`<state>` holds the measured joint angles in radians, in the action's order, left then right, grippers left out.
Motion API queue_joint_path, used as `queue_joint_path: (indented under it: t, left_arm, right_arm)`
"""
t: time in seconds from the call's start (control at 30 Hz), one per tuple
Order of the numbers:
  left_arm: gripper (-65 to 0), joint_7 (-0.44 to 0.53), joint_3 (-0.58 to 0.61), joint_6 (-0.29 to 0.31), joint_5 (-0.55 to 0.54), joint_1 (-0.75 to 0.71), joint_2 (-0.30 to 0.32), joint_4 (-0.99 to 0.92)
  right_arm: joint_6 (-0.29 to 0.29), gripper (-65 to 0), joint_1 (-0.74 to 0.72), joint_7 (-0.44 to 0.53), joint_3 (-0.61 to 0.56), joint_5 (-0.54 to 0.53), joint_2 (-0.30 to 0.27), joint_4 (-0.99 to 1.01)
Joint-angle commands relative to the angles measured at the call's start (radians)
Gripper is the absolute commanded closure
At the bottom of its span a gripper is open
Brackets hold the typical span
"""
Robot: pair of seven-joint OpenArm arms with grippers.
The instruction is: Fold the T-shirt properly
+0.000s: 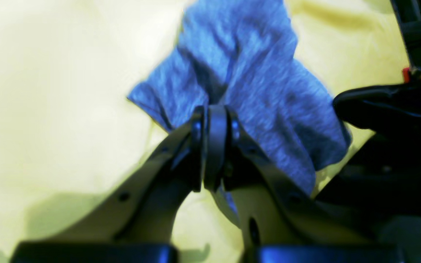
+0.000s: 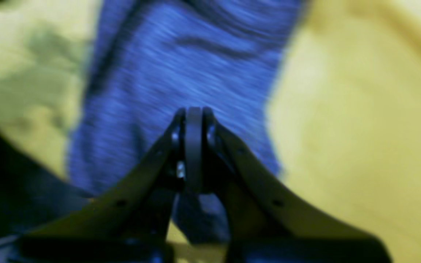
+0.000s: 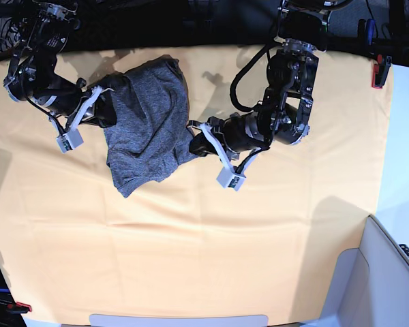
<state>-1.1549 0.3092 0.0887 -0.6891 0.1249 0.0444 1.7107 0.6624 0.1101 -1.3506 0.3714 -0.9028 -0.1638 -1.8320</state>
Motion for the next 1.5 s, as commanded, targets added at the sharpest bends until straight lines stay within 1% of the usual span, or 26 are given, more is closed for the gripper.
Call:
queue_joint_path:
  t: [0.0, 0.07, 0.17, 0.3, 0.37, 0.43, 0.5, 0.7, 0.83, 0.9, 0.97, 1.1, 1.27, 1.33, 1.37, 1.43, 1.47]
  left_arm:
    - [-2.0, 0.011, 0.0, 0.056, -0.017, 0.025, -0.015, -0.002]
    - [-2.0, 0.01, 0.0, 0.101, -0.017, 0.034, -0.022, -0.033]
    - [-2.0, 0.01, 0.0, 0.127, -0.017, 0.035, -0.036, -0.064]
    - [-2.0, -0.006, 0.0, 0.127, -0.017, 0.035, -0.044, -0.061]
    - [-2.0, -0.035, -0.003, 0.127, -0.017, 0.048, -0.067, -0.059]
    - [-2.0, -0.056, -0.003, 0.127, -0.017, 0.071, -0.071, -0.059]
    - [-2.0, -0.064, -0.002, 0.128, -0.017, 0.077, -0.087, -0.059]
    - [-2.0, -0.066, 0.0, 0.135, -0.017, 0.095, -0.117, -0.059]
    - [-2.0, -0.061, 0.0, 0.135, -0.017, 0.103, -0.119, -0.074]
    - [-2.0, -0.056, 0.0, 0.135, -0.017, 0.103, -0.119, -0.113]
    - [-2.0, -0.044, 0.0, 0.135, -0.017, 0.103, -0.119, -0.165]
    - [-2.0, 0.011, 0.0, 0.135, -0.016, 0.098, -0.114, -0.22]
    - [-2.0, 0.02, 0.0, 0.133, -0.011, 0.101, -0.113, -0.26]
    - [-2.0, 0.023, 0.0, 0.127, -0.011, 0.104, -0.113, -0.281]
    - [-2.0, 0.029, 0.0, 0.127, -0.01, 0.104, -0.11, -0.288]
    - [-2.0, 0.051, 0.0, 0.125, -0.01, 0.104, -0.085, -0.298]
    - [-2.0, 0.06, 0.0, 0.124, -0.01, 0.104, -0.073, -0.303]
  right_arm:
    - [0.003, 0.0, -0.016, 0.009, -0.012, -0.029, -0.013, 0.013]
    - [0.003, 0.0, -0.022, 0.009, -0.039, -0.034, -0.013, 0.064]
    - [0.003, 0.0, -0.025, 0.012, -0.078, -0.031, -0.012, 0.142]
    - [0.003, 0.0, -0.025, 0.012, -0.087, -0.031, -0.013, 0.205]
    - [0.001, 0.0, -0.025, 0.012, -0.087, -0.029, -0.018, 0.22]
    - [0.0, 0.0, -0.025, 0.013, -0.087, -0.026, -0.021, 0.222]
    - [0.0, 0.0, -0.023, 0.013, -0.087, 0.0, -0.027, 0.214]
    - [-0.002, 0.0, -0.022, 0.013, -0.087, 0.087, -0.029, 0.214]
    - [-0.002, 0.0, -0.01, 0.013, -0.087, 0.103, -0.029, 0.214]
    - [-0.002, 0.0, -0.008, 0.013, -0.088, 0.106, -0.03, 0.214]
    - [-0.002, 0.0, -0.008, 0.012, -0.088, 0.106, -0.047, 0.214]
    - [-0.003, 0.0, -0.008, 0.012, -0.088, 0.106, -0.078, 0.214]
    - [-0.005, 0.0, -0.008, 0.012, -0.088, 0.106, -0.099, 0.214]
    - [-0.006, 0.0, -0.008, 0.012, -0.088, 0.106, -0.118, 0.214]
    - [-0.013, 0.0, -0.008, 0.012, -0.088, 0.106, -0.127, 0.214]
    - [-0.054, 0.0, -0.008, 0.012, -0.088, 0.106, -0.141, 0.214]
    - [-0.085, 0.0, -0.008, 0.012, -0.088, 0.106, -0.148, 0.214]
